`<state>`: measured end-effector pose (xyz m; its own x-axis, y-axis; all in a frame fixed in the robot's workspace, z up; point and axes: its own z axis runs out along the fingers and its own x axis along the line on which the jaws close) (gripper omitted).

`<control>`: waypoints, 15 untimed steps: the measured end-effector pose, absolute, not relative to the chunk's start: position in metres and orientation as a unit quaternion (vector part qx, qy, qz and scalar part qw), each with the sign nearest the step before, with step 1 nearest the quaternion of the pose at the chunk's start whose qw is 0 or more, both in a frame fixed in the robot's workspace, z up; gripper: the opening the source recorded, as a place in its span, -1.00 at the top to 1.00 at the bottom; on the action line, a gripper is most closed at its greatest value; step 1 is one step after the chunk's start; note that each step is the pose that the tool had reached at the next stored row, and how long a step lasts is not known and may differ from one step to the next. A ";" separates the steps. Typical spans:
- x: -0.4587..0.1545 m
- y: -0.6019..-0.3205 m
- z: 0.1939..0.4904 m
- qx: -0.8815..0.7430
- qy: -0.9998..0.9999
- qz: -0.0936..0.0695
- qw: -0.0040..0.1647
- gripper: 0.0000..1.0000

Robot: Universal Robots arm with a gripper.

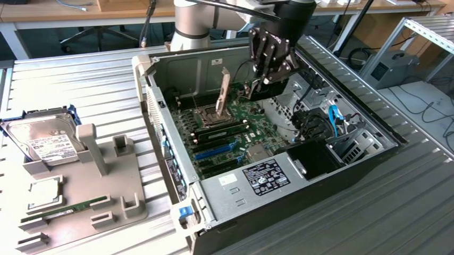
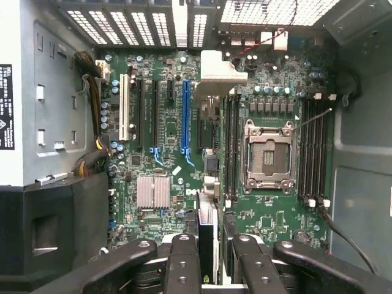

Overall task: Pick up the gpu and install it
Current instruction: 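Insert the gpu into the slot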

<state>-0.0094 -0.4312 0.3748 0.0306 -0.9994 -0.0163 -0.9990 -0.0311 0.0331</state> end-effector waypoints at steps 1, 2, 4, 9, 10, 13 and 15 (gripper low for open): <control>-0.009 -0.431 0.375 0.733 -0.680 -0.017 0.007 0.47; -0.009 -0.431 0.375 0.737 -0.676 -0.017 0.007 0.47; -0.009 -0.431 0.375 0.743 -0.670 -0.017 0.007 0.47; -0.011 -0.432 0.372 0.724 -0.689 -0.017 0.006 0.47; -0.012 -0.433 0.372 0.724 -0.690 -0.017 0.006 0.47; -0.012 -0.433 0.372 0.724 -0.690 -0.017 0.006 0.47; -0.012 -0.433 0.371 0.724 -0.690 -0.017 0.006 0.47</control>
